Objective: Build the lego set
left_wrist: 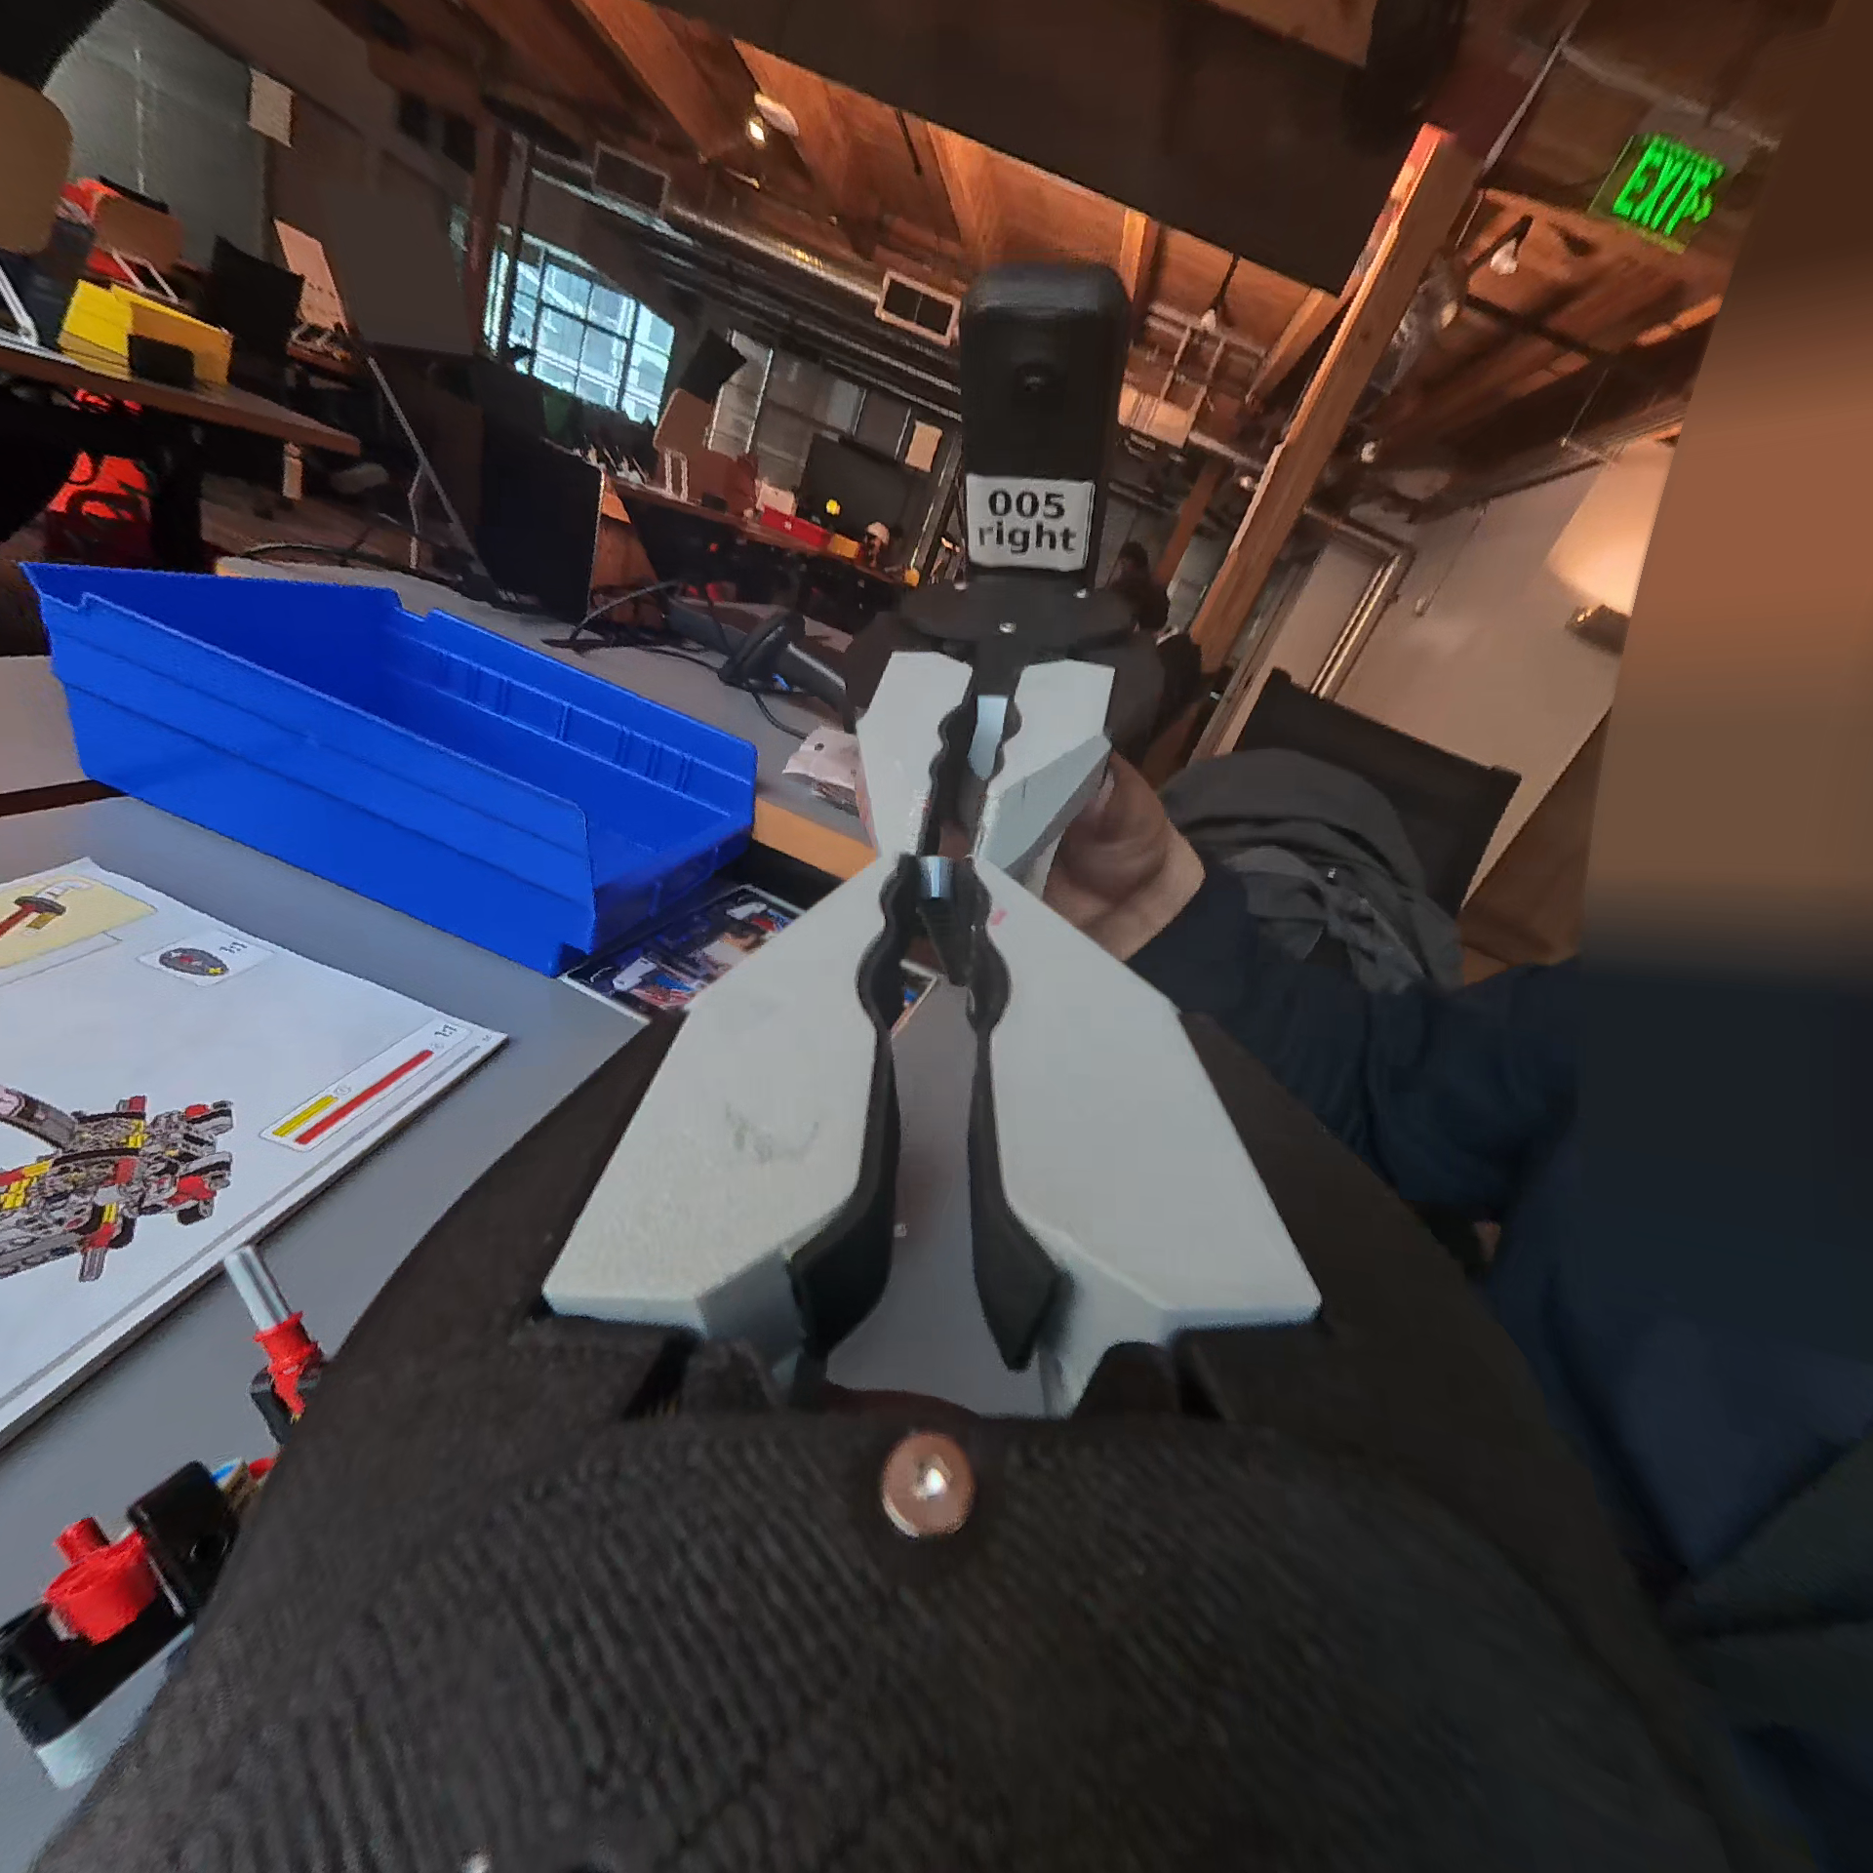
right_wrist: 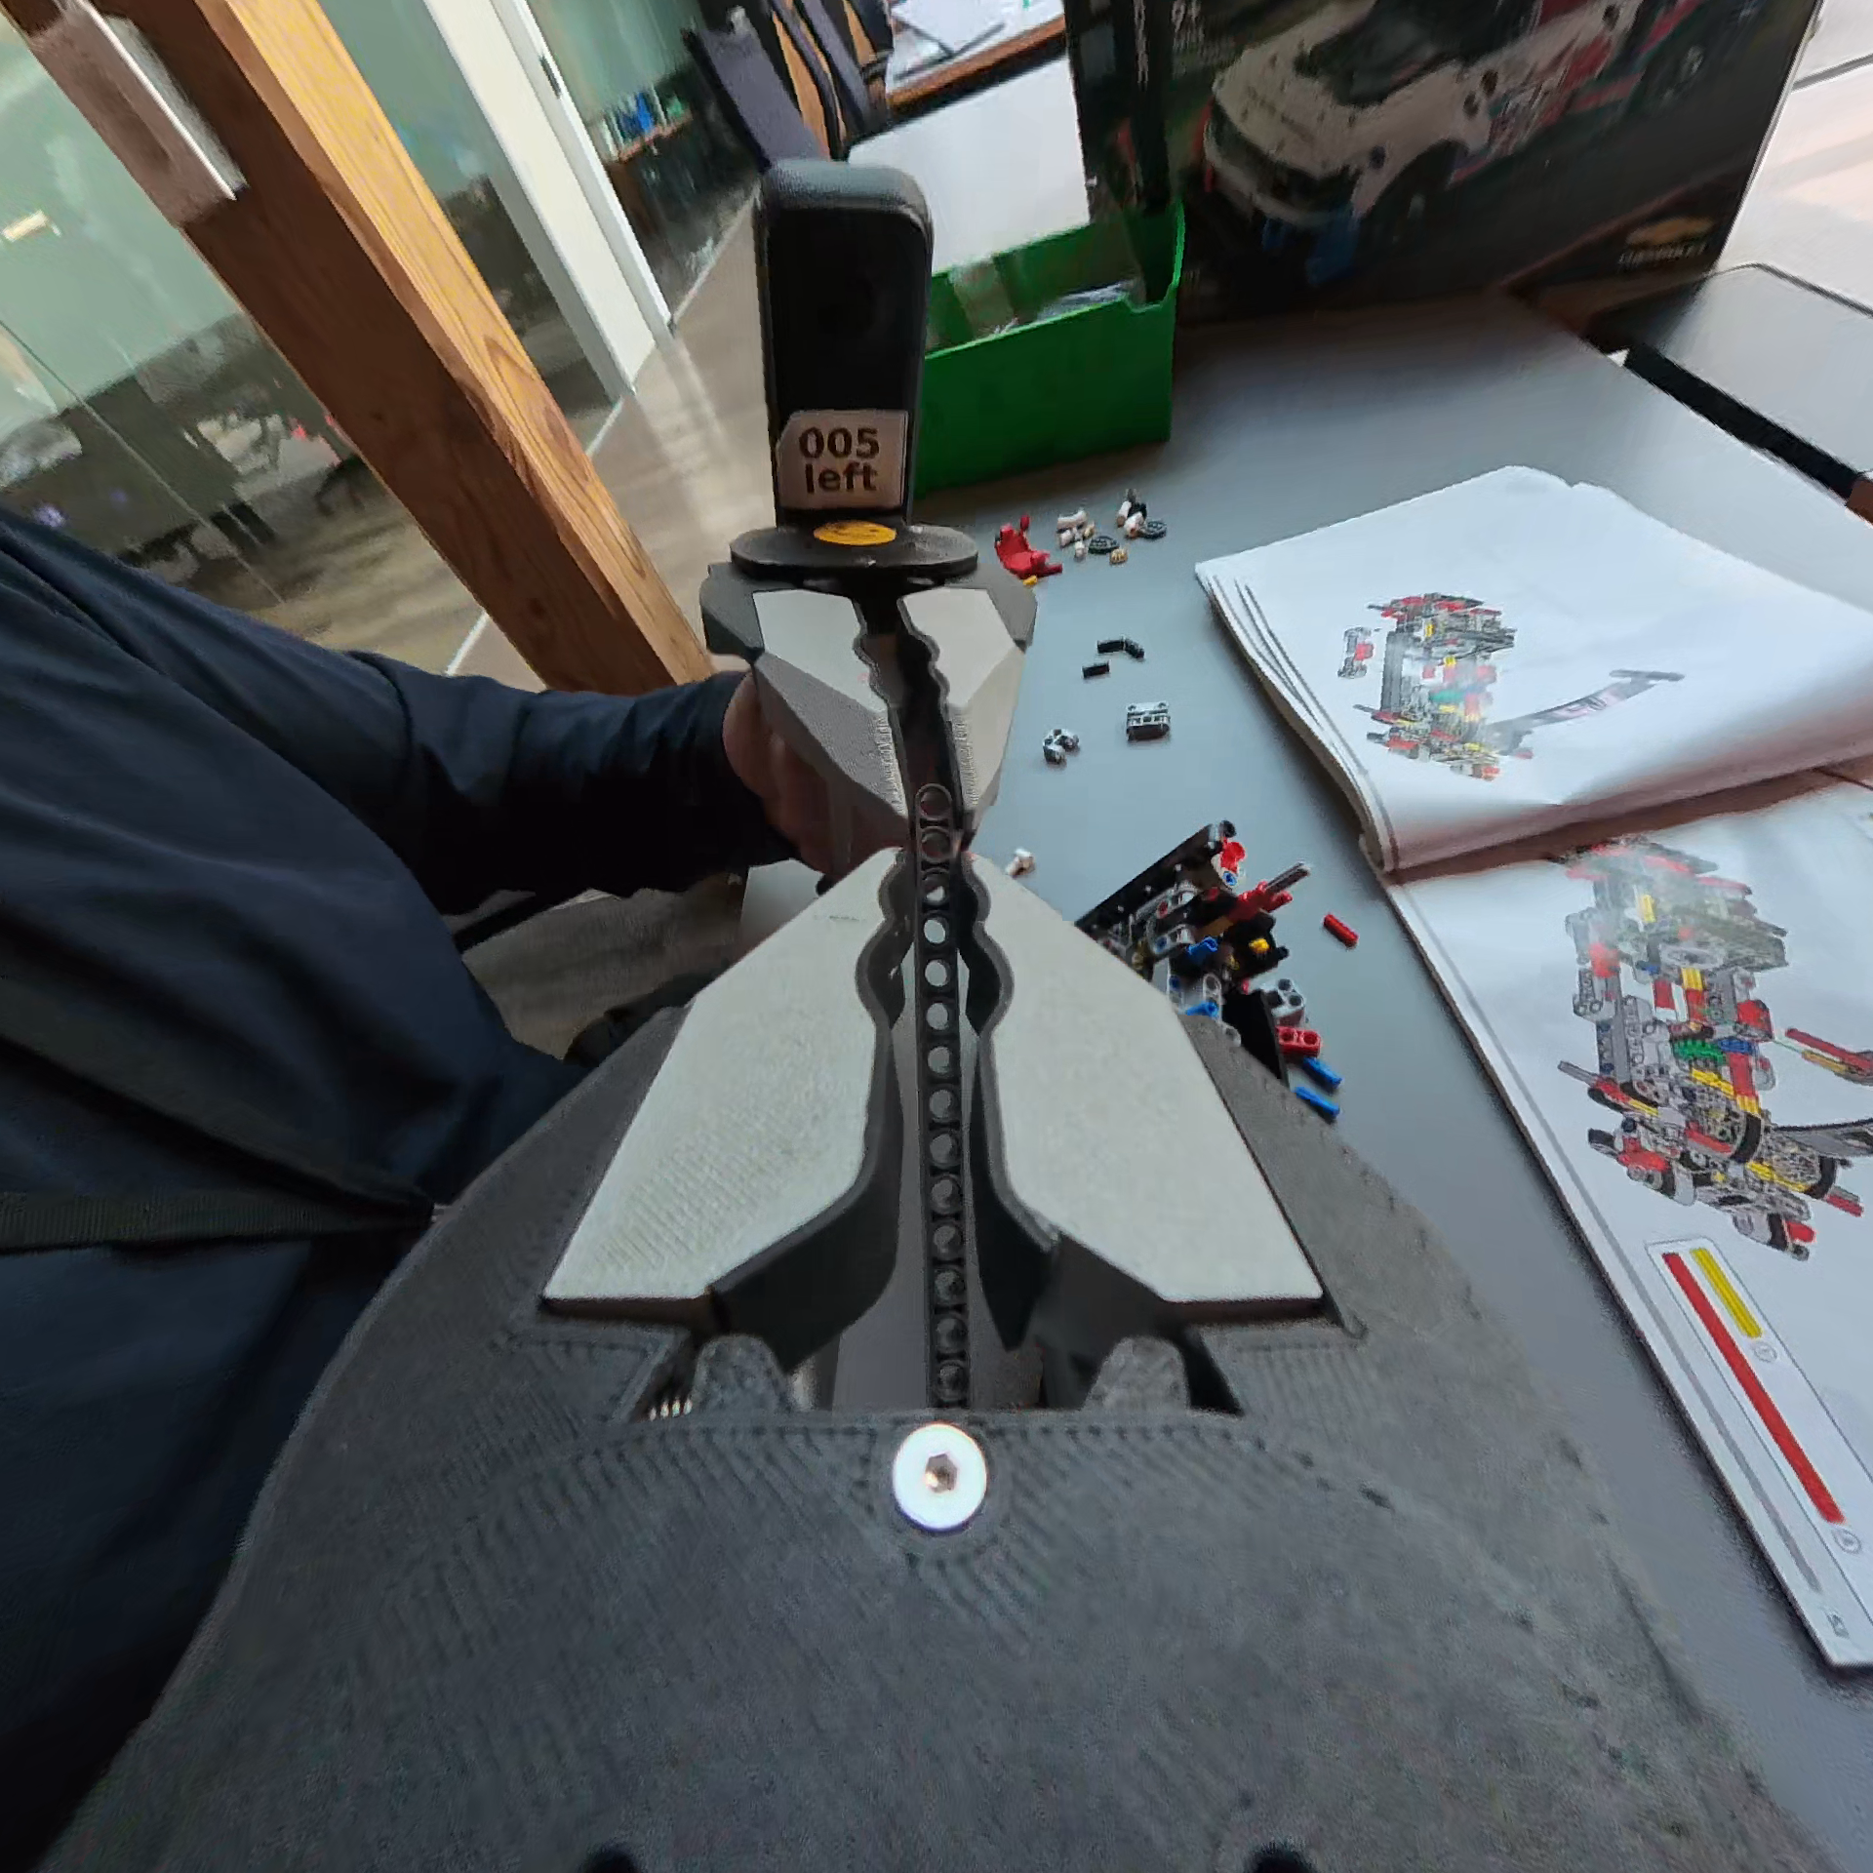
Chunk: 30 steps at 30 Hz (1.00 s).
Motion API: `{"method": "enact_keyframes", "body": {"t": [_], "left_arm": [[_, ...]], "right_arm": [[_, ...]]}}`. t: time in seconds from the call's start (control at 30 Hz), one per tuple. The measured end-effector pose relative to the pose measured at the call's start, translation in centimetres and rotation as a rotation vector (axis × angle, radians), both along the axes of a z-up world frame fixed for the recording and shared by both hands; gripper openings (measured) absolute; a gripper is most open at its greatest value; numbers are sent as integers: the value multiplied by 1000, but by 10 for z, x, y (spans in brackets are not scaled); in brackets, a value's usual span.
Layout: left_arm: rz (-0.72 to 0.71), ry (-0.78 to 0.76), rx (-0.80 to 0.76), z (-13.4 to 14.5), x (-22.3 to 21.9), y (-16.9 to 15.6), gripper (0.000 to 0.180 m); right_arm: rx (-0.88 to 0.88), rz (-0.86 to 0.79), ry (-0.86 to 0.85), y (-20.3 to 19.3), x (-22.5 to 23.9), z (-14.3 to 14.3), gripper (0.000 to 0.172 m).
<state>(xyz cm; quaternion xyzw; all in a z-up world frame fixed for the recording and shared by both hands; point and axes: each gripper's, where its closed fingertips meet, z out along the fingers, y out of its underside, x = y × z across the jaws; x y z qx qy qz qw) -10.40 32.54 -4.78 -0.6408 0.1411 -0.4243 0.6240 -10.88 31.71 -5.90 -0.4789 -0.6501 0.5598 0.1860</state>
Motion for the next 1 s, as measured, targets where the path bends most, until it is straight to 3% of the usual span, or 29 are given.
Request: {"method": "enact_keyframes", "body": {"t": [0.17, 0.33, 0.4, 0.47, 0.6, 0.67, 0.73, 0.87, 1.0], "left_arm": [[11, -105, -19, -1, -4, 8, 5], [-19, -40, -75, -17, -8, 10, 5], [9, 17, -69, -18, -18, 10, 6], [82, 115, -89, -22, -41, 12, 24], [263, 425, -203, -64, -107, 16, 50], [168, 471, -303, -92, -113, 12, 56], [72, 423, -361, -109, -111, 13, 55], [-22, 346, -325, -114, -106, 15, 44], [-80, 348, -297, -113, -96, 17, 38]], "right_arm": [[-69, 10, -8, 8, -4, 0, 4], [-66, 34, -86, 10, -7, -17, 4], [-87, 34, -91, 13, -10, -17, 4], [-73, 19, -113, 22, -13, -20, 4], [15, 3, -274, 45, -24, -41, 4], [33, 41, -371, 45, -35, -57, 4], [56, 73, -467, 43, -46, -75, 4], [45, 121, -594, 39, -59, -102, 4], [-45, 160, -631, 31, -63, -108, 4]]}}
